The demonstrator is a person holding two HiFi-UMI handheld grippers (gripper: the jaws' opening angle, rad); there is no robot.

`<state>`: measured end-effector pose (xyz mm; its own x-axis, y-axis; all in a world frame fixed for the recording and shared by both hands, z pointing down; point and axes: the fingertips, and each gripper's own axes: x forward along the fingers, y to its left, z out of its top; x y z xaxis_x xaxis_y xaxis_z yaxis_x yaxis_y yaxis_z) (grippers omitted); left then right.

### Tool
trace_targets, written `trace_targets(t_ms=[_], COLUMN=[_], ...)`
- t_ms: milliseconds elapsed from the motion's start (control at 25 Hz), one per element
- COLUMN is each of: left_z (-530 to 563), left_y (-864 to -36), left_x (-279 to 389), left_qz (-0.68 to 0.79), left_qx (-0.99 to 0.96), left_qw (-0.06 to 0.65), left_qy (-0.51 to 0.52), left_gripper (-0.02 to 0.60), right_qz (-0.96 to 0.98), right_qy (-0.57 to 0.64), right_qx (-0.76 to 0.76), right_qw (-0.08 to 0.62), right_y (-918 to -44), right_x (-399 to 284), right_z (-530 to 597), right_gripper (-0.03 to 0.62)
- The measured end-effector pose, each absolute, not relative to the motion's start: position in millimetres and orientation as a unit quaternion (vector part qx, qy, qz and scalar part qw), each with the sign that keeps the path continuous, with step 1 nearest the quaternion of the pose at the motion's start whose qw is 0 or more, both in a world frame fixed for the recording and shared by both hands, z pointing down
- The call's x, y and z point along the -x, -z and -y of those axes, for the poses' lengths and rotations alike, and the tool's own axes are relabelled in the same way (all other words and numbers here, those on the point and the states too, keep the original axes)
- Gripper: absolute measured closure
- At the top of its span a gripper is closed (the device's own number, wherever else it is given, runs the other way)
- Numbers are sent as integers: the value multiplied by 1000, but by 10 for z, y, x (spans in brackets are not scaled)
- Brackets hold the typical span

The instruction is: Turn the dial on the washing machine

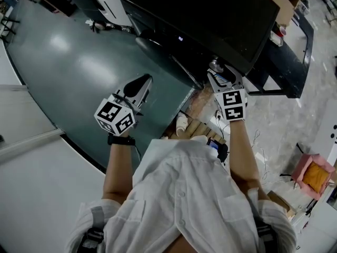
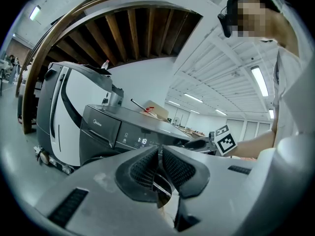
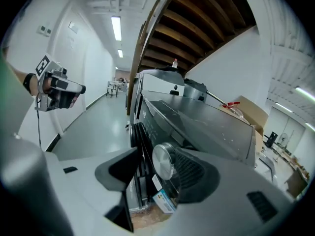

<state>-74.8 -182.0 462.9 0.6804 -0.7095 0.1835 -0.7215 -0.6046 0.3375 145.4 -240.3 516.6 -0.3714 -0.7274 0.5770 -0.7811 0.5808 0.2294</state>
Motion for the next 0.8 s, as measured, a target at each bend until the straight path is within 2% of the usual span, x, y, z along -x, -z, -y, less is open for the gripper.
trace_targets(t_ms=[800], left_z=[1832], left_y=[-4654], left_x=[642], left_qz=[392], left_qx=[-899], left_qw=[195], left_qy=[-24], left_gripper=[552], right_qz=[812], right_qy=[-159], right_qx=[-452], right_qw=[332], right_y=[-5692], right_x=[-1614], right_z=[2247], right_gripper=[304])
